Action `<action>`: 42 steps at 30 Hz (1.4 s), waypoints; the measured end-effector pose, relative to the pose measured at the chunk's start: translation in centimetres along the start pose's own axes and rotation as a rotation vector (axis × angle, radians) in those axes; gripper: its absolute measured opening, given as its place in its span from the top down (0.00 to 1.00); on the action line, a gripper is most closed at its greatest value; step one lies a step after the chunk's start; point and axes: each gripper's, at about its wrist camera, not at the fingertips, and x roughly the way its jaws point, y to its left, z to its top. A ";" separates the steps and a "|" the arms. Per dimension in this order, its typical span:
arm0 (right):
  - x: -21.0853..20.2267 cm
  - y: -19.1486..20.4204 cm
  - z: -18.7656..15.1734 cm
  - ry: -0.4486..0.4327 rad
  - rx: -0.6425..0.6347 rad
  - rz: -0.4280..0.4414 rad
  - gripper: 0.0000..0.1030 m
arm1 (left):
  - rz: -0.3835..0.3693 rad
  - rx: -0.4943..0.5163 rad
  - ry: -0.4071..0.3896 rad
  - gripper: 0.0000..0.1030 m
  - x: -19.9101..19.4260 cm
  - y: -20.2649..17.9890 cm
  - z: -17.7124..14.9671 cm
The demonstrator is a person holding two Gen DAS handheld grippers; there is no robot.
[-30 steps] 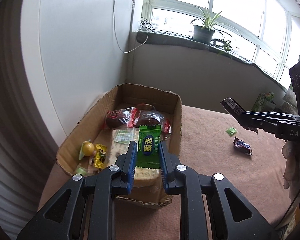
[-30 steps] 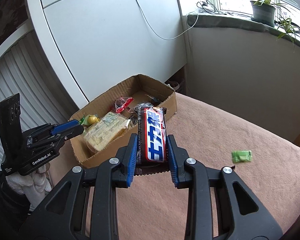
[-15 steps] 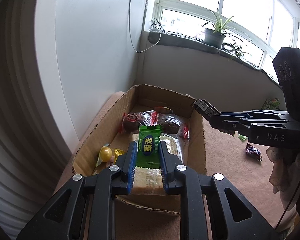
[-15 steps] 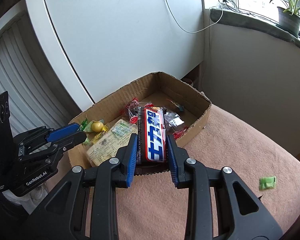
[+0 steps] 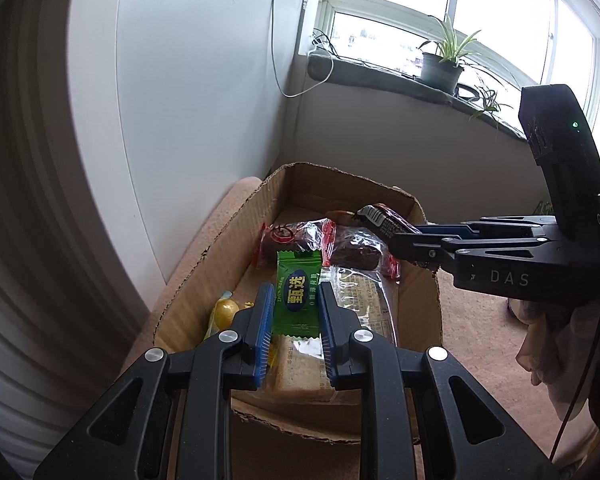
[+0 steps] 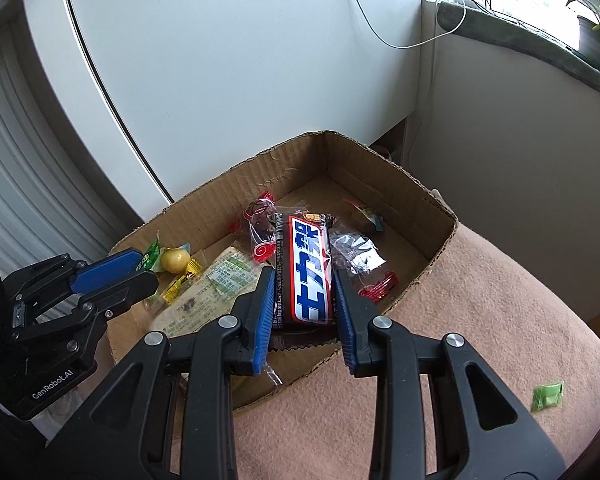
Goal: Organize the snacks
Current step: 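Open both grippers to drop the green candy and Snickers into the box, then move both open grippers back to the light green packet and Snickers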
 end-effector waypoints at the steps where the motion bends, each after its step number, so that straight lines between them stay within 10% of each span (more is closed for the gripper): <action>1: 0.1 0.0 0.0 0.002 0.000 0.002 0.71 | 0.000 -0.002 0.001 0.80 0.1 0.1 0.0; 8: 0.2 0.2 0.3 -0.010 -0.003 -0.004 0.71 | 0.007 0.001 0.007 0.78 0.1 0.1 0.0; 12: -0.7 0.0 0.5 -0.050 0.008 -0.034 0.24 | 0.021 0.002 0.005 0.53 0.0 0.1 -0.1; 15: -1.8 -0.2 0.6 -0.097 0.007 -0.058 0.15 | 0.033 -0.005 0.004 0.47 -0.1 0.2 0.0; 42: -14.6 -12.8 -10.3 -0.193 0.272 -0.187 0.14 | -0.071 0.061 -0.043 0.43 -2.5 -7.8 0.0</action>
